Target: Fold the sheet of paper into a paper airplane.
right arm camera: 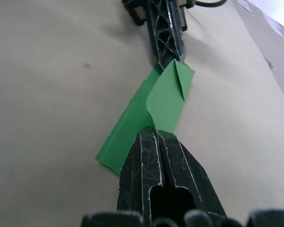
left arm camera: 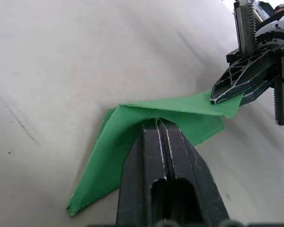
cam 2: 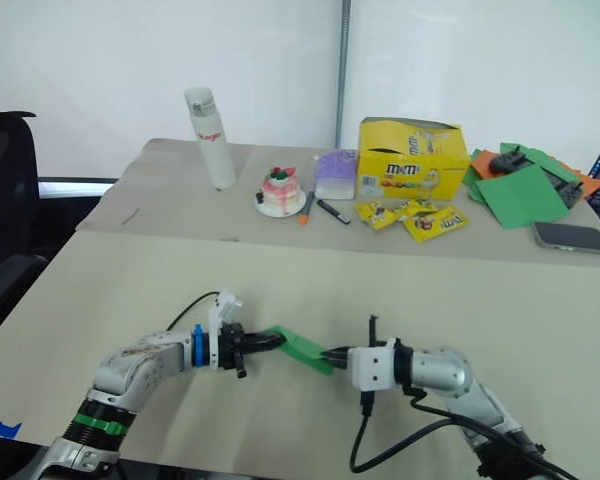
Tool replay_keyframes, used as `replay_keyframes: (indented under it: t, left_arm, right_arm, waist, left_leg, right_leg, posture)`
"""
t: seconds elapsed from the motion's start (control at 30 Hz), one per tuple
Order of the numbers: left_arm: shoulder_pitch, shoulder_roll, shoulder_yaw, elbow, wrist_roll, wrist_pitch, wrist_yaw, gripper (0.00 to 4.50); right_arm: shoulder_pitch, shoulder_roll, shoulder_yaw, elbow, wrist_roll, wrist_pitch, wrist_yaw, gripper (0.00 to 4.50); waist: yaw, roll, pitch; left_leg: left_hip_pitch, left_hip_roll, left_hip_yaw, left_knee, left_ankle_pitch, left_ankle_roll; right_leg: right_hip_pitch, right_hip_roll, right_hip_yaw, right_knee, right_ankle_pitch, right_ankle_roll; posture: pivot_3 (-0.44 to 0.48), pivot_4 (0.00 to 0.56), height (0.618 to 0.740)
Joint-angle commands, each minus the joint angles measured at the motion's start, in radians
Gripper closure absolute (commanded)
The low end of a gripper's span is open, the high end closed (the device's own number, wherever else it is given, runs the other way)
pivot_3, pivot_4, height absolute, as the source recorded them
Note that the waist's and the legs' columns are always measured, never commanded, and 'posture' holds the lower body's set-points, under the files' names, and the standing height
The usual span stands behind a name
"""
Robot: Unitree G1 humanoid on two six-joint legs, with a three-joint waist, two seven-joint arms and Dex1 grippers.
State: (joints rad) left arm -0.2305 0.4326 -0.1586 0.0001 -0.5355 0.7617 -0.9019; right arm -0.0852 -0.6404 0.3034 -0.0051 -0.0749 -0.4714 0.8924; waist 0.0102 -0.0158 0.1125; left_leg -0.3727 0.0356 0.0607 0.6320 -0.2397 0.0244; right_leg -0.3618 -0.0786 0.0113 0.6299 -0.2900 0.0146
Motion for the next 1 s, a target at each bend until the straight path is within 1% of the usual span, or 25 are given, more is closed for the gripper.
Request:
replay_keyframes:
  t: [0.03, 0.17, 0.27, 0.43, 0.5, 0.57, 0.77, 0.83, 0.9, 1.0]
  left_arm:
    - [0.021, 0.022, -0.014, 0.056, 0.05, 0.033, 0.04, 4.5]
    - [0.015, 0.03, -0.009, 0.028, 0.029, 0.055, 0.023, 4.5]
    - [0.011, 0.067, -0.005, 0.009, 0.066, -0.011, 0.014, 4.5]
    - [-0.006, 0.096, 0.126, -0.04, -0.067, 0.008, -0.042, 4.5]
    - [-0.029, 0.084, 0.182, -0.052, -0.136, 0.033, -0.059, 4.5]
    - [-0.051, 0.068, 0.197, -0.062, -0.161, 0.04, -0.063, 4.5]
    - [-0.078, 0.007, 0.112, -0.091, -0.131, 0.016, -0.061, 4.5]
    - [-0.077, 0.009, 0.06, -0.082, -0.088, -0.006, -0.071, 4.5]
    - [-0.081, 0.019, -0.012, -0.059, -0.022, -0.027, -0.072, 4.5]
    - [-0.104, 0.018, -0.09, -0.022, 0.048, -0.028, -0.063, 4.5]
  right_arm:
    - [0.001, -0.008, 0.016, 0.006, -0.028, -0.033, -0.002, 4.47]
    - [0.005, -0.003, 0.029, 0.02, -0.047, -0.033, -0.017, 4.47]
    - [0.009, -0.001, 0.044, 0.024, -0.065, -0.029, -0.026, 4.47]
    - [0.005, -0.002, 0.056, 0.017, -0.079, -0.02, -0.036, 4.47]
    - [0.005, -0.003, 0.056, 0.017, -0.079, -0.02, -0.038, 4.47]
    - [0.005, -0.004, 0.057, 0.018, -0.078, -0.021, -0.038, 4.47]
    - [0.004, -0.004, 0.059, 0.018, -0.083, -0.02, -0.044, 4.47]
    - [0.007, -0.006, 0.058, 0.016, -0.085, -0.019, -0.048, 4.47]
    - [0.01, -0.009, 0.055, 0.014, -0.086, -0.016, -0.052, 4.47]
    - [0.016, -0.016, 0.055, 0.007, -0.103, -0.012, -0.058, 4.47]
  waist:
    - [0.0, 0.0, 0.0]
    - [0.0, 0.0, 0.0]
    - [0.0, -0.001, 0.0]
    - [-0.005, -0.005, 0.002]
    - [-0.005, -0.006, 0.003]
    - [-0.004, -0.006, 0.003]
    - [-0.004, -0.007, 0.003]
    - [-0.005, -0.007, 0.003]
    - [-0.004, -0.007, 0.003]
    - [-0.002, -0.007, 0.003]
  left_leg:
    - [0.0, 0.0, 0.0, 0.0, 0.0, 0.0]
    - [0.0, 0.0, 0.0, 0.0, 0.0, 0.0]
    - [0.0, 0.001, 0.0, 0.0, 0.0, 0.0]
    - [0.0, 0.003, -0.001, -0.002, 0.0, 0.0]
    - [-0.001, 0.003, -0.001, -0.002, 0.0, 0.0]
    - [-0.001, 0.003, -0.001, -0.002, 0.0, 0.0]
    - [-0.001, 0.003, 0.0, -0.002, 0.0, 0.0]
    - [-0.001, 0.003, 0.0, -0.002, 0.0, 0.0]
    - [-0.001, 0.003, -0.001, -0.002, 0.0, 0.0]
    - [-0.001, 0.003, 0.0, -0.002, 0.0, 0.0]
  right_leg:
    - [0.0, 0.0, 0.0, 0.0, 0.0, 0.0]
    - [0.0, -0.002, 0.001, 0.0, 0.0, 0.0]
    - [0.0, -0.003, 0.001, 0.0, 0.0, -0.001]
    - [-0.001, -0.006, 0.001, 0.0, -0.002, -0.003]
    - [-0.002, -0.006, 0.0, 0.0, -0.002, -0.004]
    - [-0.002, -0.007, 0.0, 0.0, -0.002, -0.004]
    - [0.0, -0.005, -0.001, -0.001, -0.002, -0.003]
    - [0.0, 0.0, 0.0, -0.001, -0.002, -0.003]
    - [0.0, 0.001, 0.001, -0.001, -0.002, -0.003]
    - [0.0, 0.001, 0.001, 0.0, -0.002, -0.003]
  posture:
    - [0.0, 0.15, 0.722]
    - [0.0, 0.15, 0.722]
    - [0.0, 0.15, 0.722]
    - [0.0, 0.15, 0.722]
    - [0.0, 0.15, 0.722]
    - [0.0, 0.15, 0.722]
    - [0.0, 0.15, 0.722]
    - [0.0, 0.15, 0.722]
    - [0.0, 0.15, 0.722]
    - [0.0, 0.15, 0.722]
